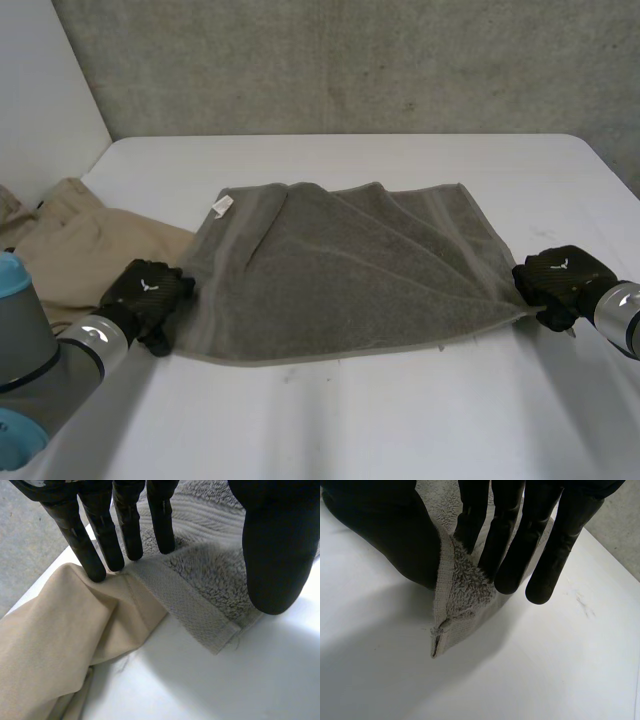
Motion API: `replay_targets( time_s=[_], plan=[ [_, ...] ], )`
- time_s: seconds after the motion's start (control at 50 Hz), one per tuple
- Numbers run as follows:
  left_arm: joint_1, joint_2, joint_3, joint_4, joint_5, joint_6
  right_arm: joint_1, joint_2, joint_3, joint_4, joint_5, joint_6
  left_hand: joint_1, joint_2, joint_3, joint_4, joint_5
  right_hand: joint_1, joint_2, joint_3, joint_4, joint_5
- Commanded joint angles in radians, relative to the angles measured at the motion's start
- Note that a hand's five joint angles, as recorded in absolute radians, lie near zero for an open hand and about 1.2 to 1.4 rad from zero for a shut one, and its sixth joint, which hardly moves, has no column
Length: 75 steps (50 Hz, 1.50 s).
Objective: Fold the laundry.
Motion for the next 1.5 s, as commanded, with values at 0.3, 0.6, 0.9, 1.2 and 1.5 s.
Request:
replay_targets(
  time_s=[0.3, 0.6, 0.9, 1.2, 1.5],
  plan=[
    [0.003, -0.024, 0.054, -0.003, -0.04, 0.042, -0.002, 0.0, 0.0, 0.0, 0.001, 0.0, 0.685, 0.684, 0.687, 0.685, 0.676, 0.405, 0.221, 0.217, 0.208, 0.229],
    [-0.005, 0.221, -0.072, -0.085, -0.065, 0.03, -0.008, -0.112, -0.018, 0.175, -0.002, -0.119, 0.691, 0.69, 0.693, 0.691, 0.682, 0.405, 0.221, 0.217, 0.208, 0.229],
    [-0.074, 0.481, -0.115, -0.576, -0.208, 0.03, -0.245, -0.446, 0.104, 0.703, 0.001, -0.65, 0.694, 0.693, 0.695, 0.694, 0.685, 0.405, 0.221, 0.217, 0.208, 0.229],
    [-0.137, 0.236, 0.044, -0.394, -0.22, -0.013, -0.103, -0.192, -0.009, 0.387, 0.02, -0.436, 0.685, 0.684, 0.687, 0.685, 0.676, 0.405, 0.221, 0.217, 0.208, 0.229],
    [-0.149, -0.148, 0.454, -0.279, -0.361, -0.14, 0.141, 0.216, -0.442, 0.078, 0.233, -0.341, 0.685, 0.684, 0.687, 0.685, 0.676, 0.405, 0.221, 0.217, 0.208, 0.229]
  ],
)
